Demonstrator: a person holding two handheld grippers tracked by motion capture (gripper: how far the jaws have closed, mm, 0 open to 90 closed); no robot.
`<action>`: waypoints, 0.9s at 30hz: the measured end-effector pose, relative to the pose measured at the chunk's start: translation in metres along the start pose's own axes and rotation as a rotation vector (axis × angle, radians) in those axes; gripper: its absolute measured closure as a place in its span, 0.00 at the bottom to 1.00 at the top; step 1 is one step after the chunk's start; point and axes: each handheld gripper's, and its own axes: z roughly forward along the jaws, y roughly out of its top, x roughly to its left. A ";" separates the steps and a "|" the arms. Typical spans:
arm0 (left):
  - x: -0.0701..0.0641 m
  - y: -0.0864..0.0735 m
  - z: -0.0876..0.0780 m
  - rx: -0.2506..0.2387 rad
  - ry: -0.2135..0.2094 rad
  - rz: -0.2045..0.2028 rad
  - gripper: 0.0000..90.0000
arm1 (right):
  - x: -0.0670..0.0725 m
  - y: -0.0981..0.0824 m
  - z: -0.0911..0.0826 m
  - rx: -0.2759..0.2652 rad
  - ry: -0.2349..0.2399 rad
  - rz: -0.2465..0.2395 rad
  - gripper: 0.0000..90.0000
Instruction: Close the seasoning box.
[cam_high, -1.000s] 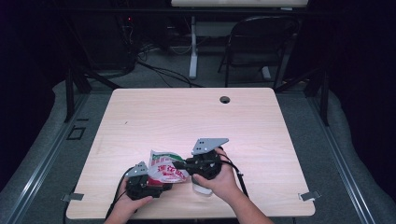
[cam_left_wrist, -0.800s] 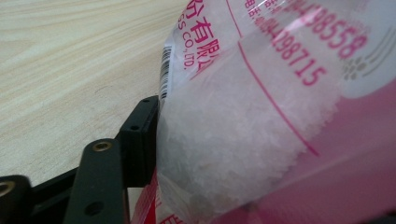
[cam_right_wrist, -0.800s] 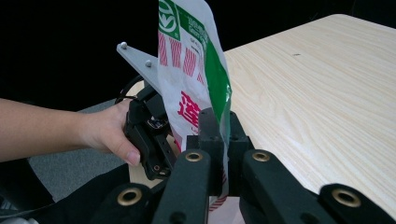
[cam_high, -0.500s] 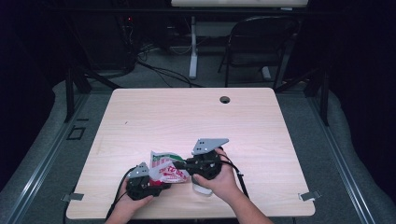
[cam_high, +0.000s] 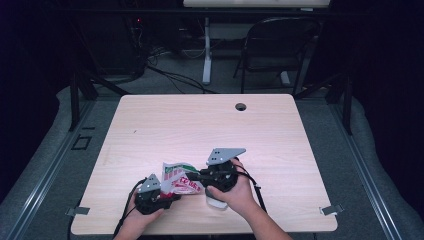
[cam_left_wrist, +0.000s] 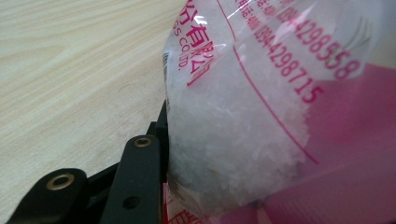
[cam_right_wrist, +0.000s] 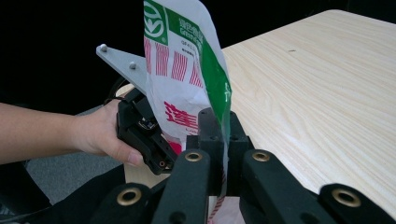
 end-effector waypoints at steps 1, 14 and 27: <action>-0.001 0.000 -0.001 -0.001 0.009 0.000 0.71 | 0.000 0.000 0.000 0.000 0.001 0.001 1.00; -0.005 0.005 -0.008 0.008 0.081 0.045 0.74 | -0.002 0.001 -0.002 -0.007 -0.013 0.001 1.00; -0.006 0.007 -0.010 0.009 0.106 0.065 0.75 | -0.004 -0.001 -0.006 -0.017 -0.022 0.016 0.90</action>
